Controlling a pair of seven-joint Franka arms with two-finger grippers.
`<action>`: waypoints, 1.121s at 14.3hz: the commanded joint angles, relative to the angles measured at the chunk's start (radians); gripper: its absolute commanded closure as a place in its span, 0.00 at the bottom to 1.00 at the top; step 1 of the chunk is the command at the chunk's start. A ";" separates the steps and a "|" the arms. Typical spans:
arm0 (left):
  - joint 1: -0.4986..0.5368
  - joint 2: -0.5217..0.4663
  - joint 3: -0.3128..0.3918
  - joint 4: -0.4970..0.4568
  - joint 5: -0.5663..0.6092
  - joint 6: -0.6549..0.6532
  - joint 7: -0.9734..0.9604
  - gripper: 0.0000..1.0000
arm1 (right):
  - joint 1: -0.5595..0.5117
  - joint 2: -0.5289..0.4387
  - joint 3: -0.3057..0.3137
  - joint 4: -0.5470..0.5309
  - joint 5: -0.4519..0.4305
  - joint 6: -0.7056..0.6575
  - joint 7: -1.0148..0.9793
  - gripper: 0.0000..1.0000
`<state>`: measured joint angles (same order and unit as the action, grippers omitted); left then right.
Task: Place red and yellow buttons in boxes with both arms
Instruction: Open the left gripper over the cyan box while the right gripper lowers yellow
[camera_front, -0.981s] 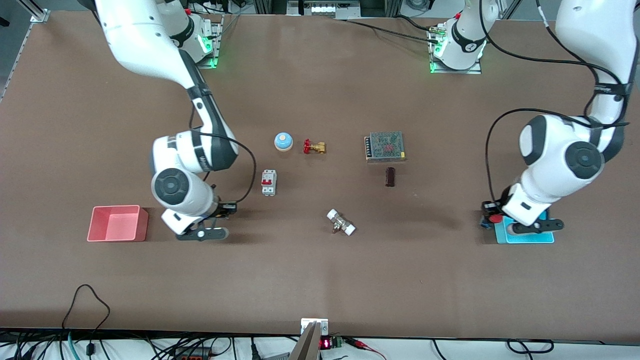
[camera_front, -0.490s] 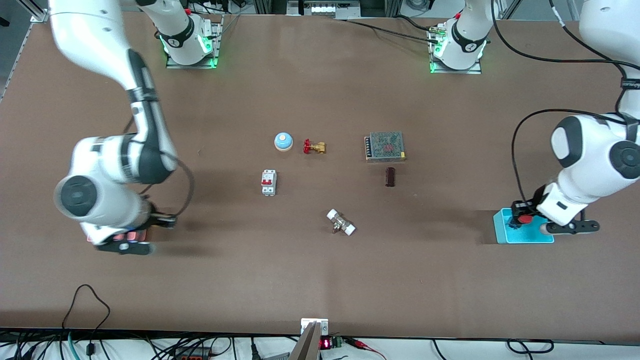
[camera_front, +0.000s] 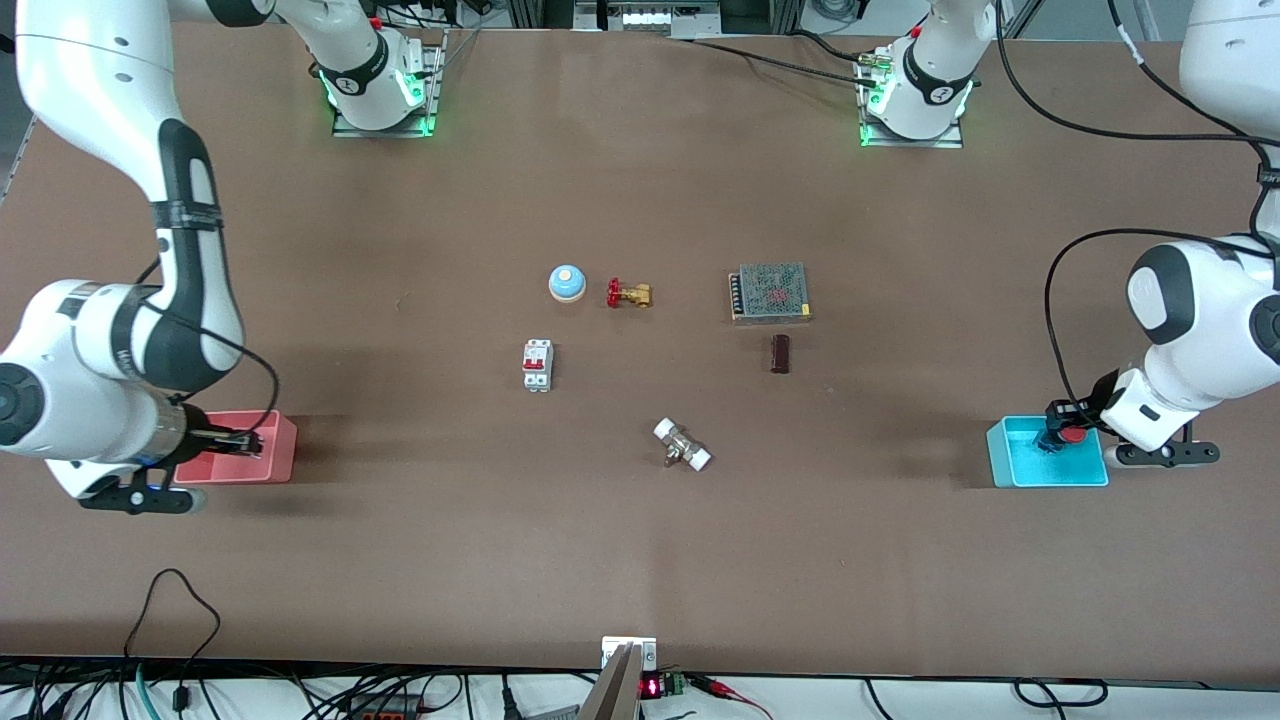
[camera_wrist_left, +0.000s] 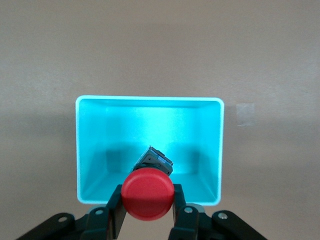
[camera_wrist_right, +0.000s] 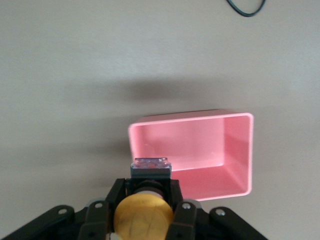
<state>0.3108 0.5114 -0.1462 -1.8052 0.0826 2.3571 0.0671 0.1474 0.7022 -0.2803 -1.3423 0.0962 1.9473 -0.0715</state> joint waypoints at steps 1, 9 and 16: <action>0.016 0.041 -0.010 0.024 0.022 0.028 0.016 0.68 | -0.026 0.034 0.012 0.022 -0.013 -0.004 -0.042 0.76; 0.010 0.058 -0.010 0.053 0.017 0.027 0.005 0.40 | -0.038 0.111 0.013 0.022 -0.010 0.062 -0.044 0.76; -0.033 -0.028 -0.044 0.112 0.009 -0.068 -0.075 0.23 | -0.046 0.132 0.013 0.018 -0.006 0.085 -0.057 0.76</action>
<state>0.2977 0.5339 -0.1840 -1.6931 0.0825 2.3509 0.0387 0.1177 0.8228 -0.2776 -1.3418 0.0962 2.0314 -0.1069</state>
